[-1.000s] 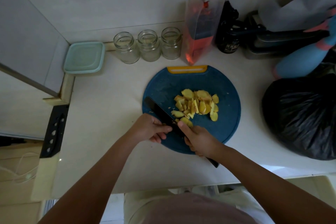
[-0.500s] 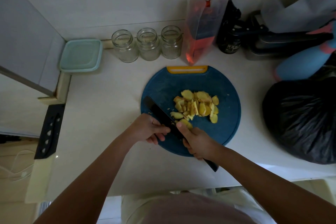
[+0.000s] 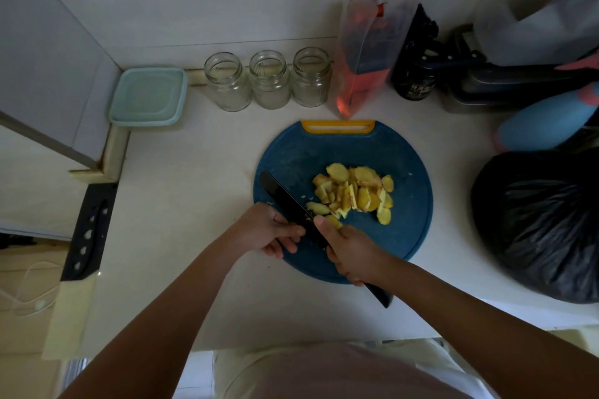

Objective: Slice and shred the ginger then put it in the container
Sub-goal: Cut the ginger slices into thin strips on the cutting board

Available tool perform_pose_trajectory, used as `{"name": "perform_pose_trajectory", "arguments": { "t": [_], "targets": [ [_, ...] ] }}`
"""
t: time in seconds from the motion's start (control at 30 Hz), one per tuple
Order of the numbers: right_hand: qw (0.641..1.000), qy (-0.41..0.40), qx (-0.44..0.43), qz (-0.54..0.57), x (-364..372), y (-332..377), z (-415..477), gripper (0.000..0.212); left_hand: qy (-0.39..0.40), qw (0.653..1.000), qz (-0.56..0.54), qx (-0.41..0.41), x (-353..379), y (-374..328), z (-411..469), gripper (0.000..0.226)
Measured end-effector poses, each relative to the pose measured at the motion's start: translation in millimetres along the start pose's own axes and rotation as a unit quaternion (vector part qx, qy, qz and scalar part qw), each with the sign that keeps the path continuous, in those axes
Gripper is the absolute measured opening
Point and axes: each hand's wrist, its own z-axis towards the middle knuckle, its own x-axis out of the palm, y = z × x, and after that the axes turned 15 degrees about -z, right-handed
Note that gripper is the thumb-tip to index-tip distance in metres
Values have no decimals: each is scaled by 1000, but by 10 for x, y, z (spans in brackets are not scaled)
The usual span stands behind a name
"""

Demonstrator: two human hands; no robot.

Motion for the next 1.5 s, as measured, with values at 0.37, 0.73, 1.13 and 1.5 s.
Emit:
{"name": "perform_pose_trajectory", "arguments": {
  "t": [0.37,0.73,1.13,1.5],
  "targets": [
    [998,53,31,1,-71,105,6,60,14,999,-37,-7,-22,11,17,21],
    [997,61,47,-16,-86,154,32,60,17,998,-57,-6,-35,21,28,19],
    [998,41,40,-31,9,117,107,53,22,997,-69,1,-46,54,36,18],
    [983,-75,-34,-165,162,161,15,45,51,993,-99,-27,-107,20,-33,18]
  ]
}}
